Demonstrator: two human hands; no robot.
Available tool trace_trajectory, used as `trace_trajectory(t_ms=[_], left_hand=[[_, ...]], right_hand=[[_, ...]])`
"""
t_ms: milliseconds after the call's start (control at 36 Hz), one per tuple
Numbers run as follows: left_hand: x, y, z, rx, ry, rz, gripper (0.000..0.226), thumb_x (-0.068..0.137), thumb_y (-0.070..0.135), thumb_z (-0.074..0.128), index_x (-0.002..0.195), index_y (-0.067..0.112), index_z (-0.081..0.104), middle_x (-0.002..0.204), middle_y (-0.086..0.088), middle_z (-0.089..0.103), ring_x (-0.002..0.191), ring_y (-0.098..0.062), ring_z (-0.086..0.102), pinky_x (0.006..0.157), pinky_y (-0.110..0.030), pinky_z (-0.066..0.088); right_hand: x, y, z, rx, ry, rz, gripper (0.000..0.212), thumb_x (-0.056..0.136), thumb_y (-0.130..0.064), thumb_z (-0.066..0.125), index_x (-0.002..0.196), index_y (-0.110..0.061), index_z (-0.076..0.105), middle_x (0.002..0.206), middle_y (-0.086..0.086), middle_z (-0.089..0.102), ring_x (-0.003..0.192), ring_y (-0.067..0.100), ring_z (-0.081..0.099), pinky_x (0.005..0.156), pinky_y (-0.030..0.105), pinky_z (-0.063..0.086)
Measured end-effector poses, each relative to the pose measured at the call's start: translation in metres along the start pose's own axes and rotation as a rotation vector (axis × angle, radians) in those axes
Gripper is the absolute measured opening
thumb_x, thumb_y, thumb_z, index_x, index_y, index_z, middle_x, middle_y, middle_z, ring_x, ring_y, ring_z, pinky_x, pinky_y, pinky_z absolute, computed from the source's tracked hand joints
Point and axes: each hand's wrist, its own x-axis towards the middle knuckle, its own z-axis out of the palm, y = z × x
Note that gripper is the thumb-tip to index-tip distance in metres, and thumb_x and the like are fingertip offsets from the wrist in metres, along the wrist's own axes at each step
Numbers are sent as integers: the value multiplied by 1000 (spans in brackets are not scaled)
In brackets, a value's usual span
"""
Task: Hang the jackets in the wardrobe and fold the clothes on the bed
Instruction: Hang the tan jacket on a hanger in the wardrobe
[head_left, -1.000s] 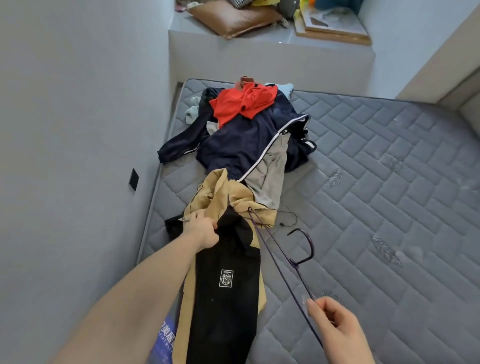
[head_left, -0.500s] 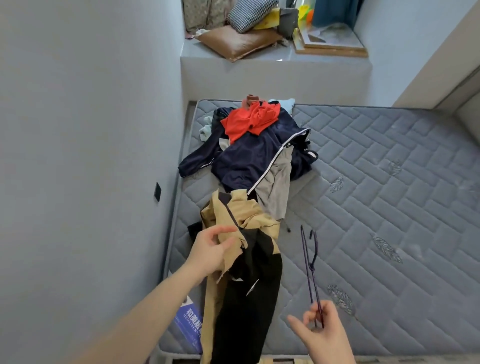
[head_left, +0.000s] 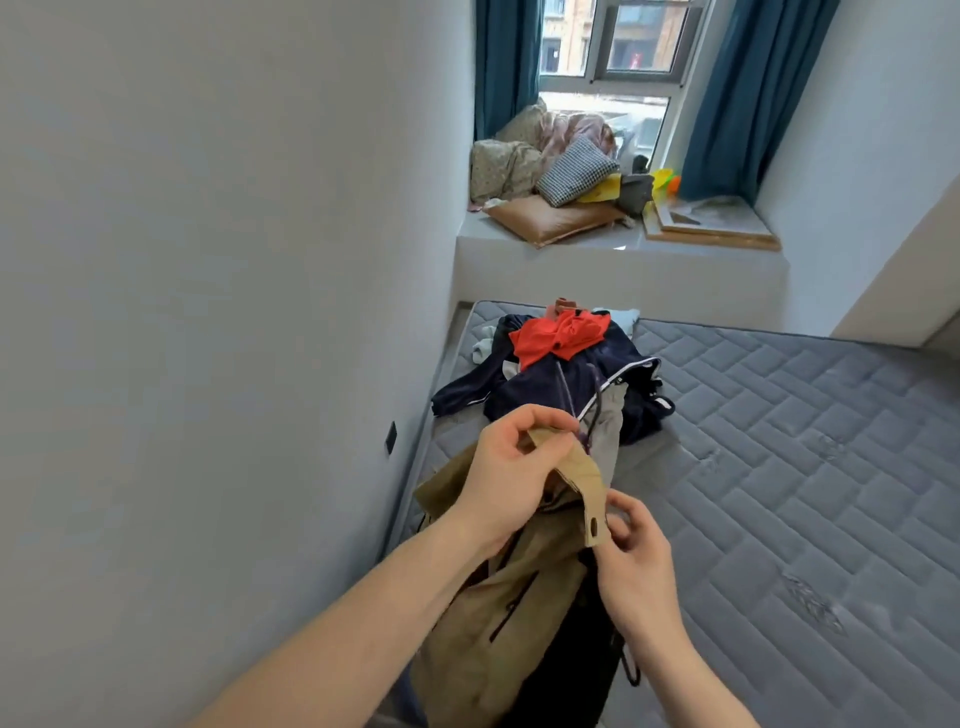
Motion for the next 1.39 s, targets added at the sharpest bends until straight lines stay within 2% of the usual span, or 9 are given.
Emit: trace_trajectory(t_ms=[194, 361, 528, 667, 806, 917, 1028, 1222, 1389], left_hand=[[-20, 10, -36, 324, 22, 59, 41, 102, 9, 57, 134, 33, 59, 129, 8, 61, 116, 0, 58, 99, -23, 50], [-47, -36, -86, 763, -110, -243, 101, 77, 28, 83, 159, 21, 25, 157, 4, 33, 145, -15, 33, 121, -34, 27], [-74, -98, -103, 804, -207, -395, 14, 88, 34, 73, 93, 21, 72, 92, 3, 75, 88, -12, 69, 86, -34, 56], [-67, -99, -128, 548, 29, -441, 24, 97, 23, 69, 97, 0, 76, 93, -16, 77, 89, -26, 70, 79, -34, 50], [-33, -38, -165, 608, 35, -333, 39, 96, 38, 68, 77, 5, 68, 69, -4, 64, 70, -19, 58, 69, -31, 43], [-4, 25, -169, 858, 27, -83, 50, 95, 51, 63, 57, 17, 60, 54, 6, 60, 59, -14, 57, 56, -28, 38], [10, 82, -154, 1090, -36, 218, 47, 98, 59, 51, 61, 33, 61, 64, 11, 62, 69, -15, 59, 63, -32, 41], [22, 144, -128, 1364, -126, 548, 59, 99, 65, 38, 69, 23, 66, 64, 9, 58, 67, -17, 54, 62, -32, 40], [40, 158, -125, 1492, -158, 542, 55, 99, 66, 40, 60, 28, 49, 62, 11, 48, 61, -10, 43, 60, -34, 37]], right_hand=[[-3, -46, -28, 134, -82, -155, 29, 100, -1, 58, 113, -22, 71, 99, 6, 79, 89, 19, 76, 70, 23, 59], [-22, -85, -30, 109, -113, -295, 42, 100, 0, 55, 110, -36, 75, 105, 0, 79, 95, 14, 75, 73, 18, 57], [-38, -102, -24, 129, -93, -331, 37, 101, -8, 56, 115, -38, 74, 107, -1, 78, 98, 16, 75, 75, 19, 57], [-45, -101, -32, 175, -3, -304, 34, 102, -7, 55, 114, -31, 75, 108, 5, 78, 101, 21, 74, 82, 29, 59], [-53, -87, -62, 138, 174, -176, 29, 100, -13, 59, 107, -36, 76, 100, 1, 79, 90, 17, 75, 71, 28, 55], [-54, -64, -79, 97, 263, -45, 27, 99, -7, 58, 104, -30, 71, 68, -11, 73, 47, -2, 58, 43, 11, 41], [-49, -45, -84, -38, 297, 107, 29, 98, 1, 48, 101, -22, 67, 51, -6, 54, 44, 12, 37, 46, 25, 26], [-45, -38, -83, -113, 383, 175, 17, 93, 1, 53, 87, -10, 65, 51, -4, 50, 54, 18, 32, 50, 29, 25], [-59, -52, -82, -174, 380, 14, 7, 92, -18, 69, 95, -23, 73, 96, -9, 76, 66, 9, 54, 57, 27, 38]])
